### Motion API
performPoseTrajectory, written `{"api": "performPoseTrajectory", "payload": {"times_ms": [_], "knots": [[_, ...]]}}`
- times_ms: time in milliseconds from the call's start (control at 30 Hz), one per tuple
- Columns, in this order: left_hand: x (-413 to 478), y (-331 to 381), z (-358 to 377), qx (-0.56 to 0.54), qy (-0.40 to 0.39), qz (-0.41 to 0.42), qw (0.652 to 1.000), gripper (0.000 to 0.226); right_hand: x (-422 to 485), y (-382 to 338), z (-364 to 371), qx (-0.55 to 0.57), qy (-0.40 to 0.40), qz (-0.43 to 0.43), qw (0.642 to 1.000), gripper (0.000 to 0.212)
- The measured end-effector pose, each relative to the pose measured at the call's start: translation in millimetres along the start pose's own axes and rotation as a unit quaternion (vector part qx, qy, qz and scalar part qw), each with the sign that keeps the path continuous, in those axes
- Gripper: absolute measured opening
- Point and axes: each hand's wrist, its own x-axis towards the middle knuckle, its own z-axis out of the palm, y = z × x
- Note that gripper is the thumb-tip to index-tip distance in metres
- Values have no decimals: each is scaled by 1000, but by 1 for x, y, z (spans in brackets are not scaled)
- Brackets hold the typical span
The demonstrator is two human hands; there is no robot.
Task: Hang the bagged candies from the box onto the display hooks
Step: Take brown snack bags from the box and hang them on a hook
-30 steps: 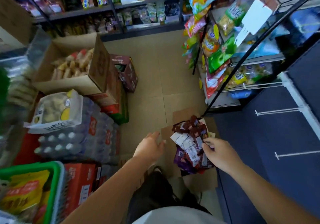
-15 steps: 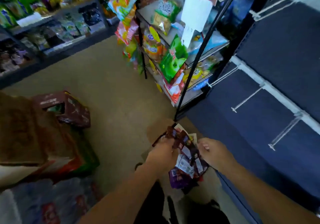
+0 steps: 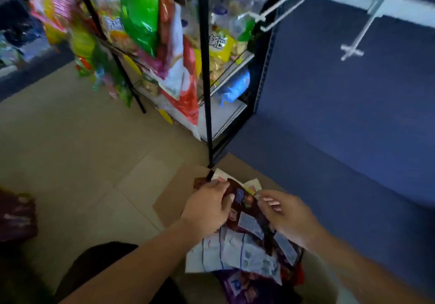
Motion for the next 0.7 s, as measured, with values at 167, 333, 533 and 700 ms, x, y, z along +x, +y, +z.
{"api": "performPoseTrajectory", "payload": {"times_ms": [167, 333, 533, 700], "knots": [[13, -42, 36, -35, 27, 94, 995, 45, 12, 49, 46, 2, 38, -39, 999, 24], [-1, -77, 35, -3, 99, 50, 994, 47, -14, 47, 67, -18, 49, -34, 998, 32], [-21, -77, 28, -102, -5, -66, 993, 49, -38, 29, 73, -78, 45, -16, 996, 40], [-15, -71, 30, -305, 34, -121, 944, 24, -21, 24, 101, -51, 73, -11, 996, 56]]}}
